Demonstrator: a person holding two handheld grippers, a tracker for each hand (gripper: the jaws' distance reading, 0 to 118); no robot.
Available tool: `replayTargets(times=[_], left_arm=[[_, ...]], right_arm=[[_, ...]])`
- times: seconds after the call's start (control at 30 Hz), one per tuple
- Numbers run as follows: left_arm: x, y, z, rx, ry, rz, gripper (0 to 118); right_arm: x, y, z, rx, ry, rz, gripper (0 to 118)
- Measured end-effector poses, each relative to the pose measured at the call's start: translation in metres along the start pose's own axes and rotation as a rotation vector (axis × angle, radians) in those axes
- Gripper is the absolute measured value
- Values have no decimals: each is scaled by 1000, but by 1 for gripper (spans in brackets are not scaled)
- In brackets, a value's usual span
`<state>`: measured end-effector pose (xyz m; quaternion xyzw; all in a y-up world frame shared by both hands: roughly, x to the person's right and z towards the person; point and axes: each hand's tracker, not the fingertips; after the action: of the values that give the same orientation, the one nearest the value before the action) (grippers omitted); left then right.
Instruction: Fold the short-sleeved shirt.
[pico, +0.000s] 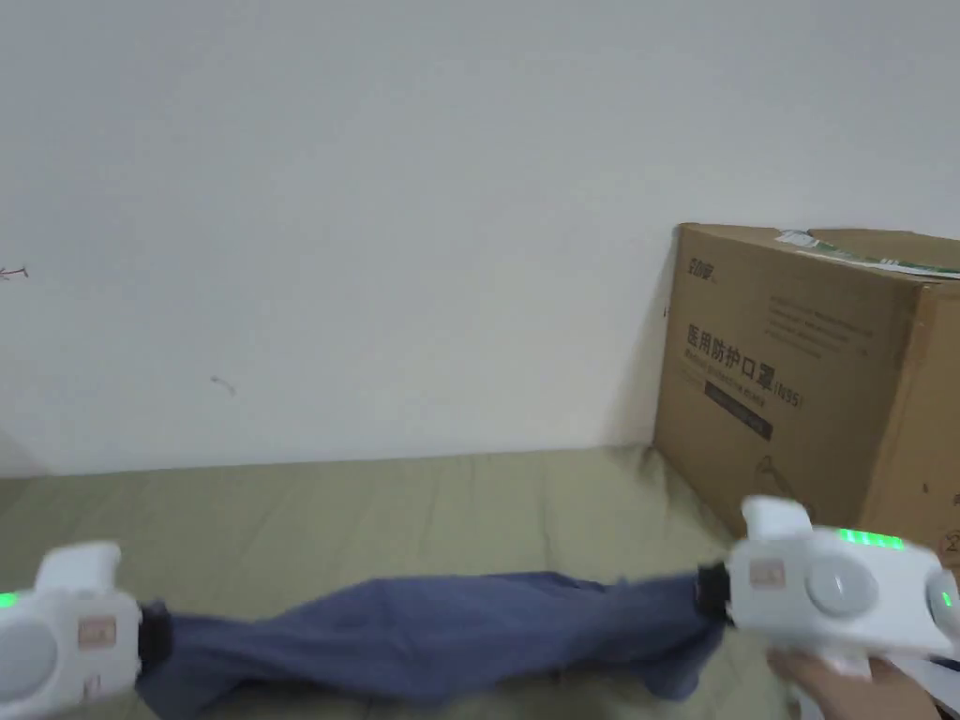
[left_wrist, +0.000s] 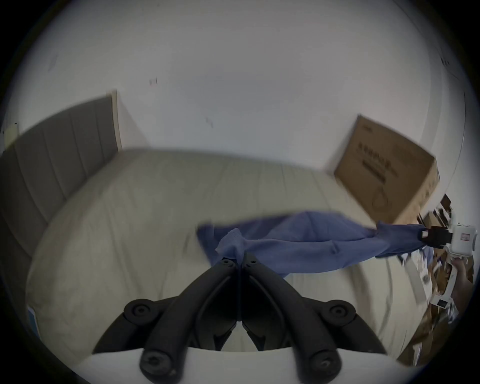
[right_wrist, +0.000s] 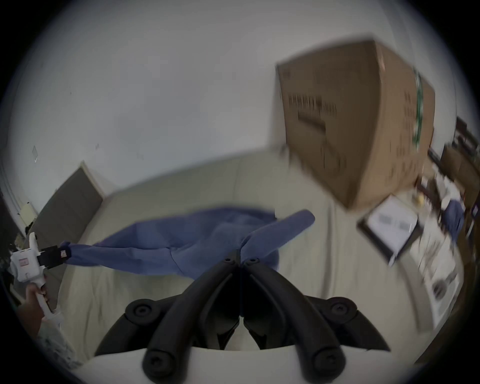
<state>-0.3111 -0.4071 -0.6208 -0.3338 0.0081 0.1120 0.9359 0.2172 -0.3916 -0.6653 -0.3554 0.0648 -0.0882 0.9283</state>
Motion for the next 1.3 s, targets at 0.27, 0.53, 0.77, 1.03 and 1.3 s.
replayTargets(times=[0.27,0.53,0.77,1.03,1.3], left_arm=[[-33,-152,72,-214,-3,-50,0],[-47,-187,175,-168,-38,-133,0],[-45,-234,200,-270,-42,-251,0],[-41,-273,168,-412,40,-319,1],[-46,-253,192,-454,108,-384,115]], right_arm=[[48,-164,80,-163,45,-62,0],[73,-208,179,-170,64,-4,0],[79,-235,200,-294,28,69,0],[68,-266,148,-518,-116,127,0],[67,-254,176,-475,-150,115,107]])
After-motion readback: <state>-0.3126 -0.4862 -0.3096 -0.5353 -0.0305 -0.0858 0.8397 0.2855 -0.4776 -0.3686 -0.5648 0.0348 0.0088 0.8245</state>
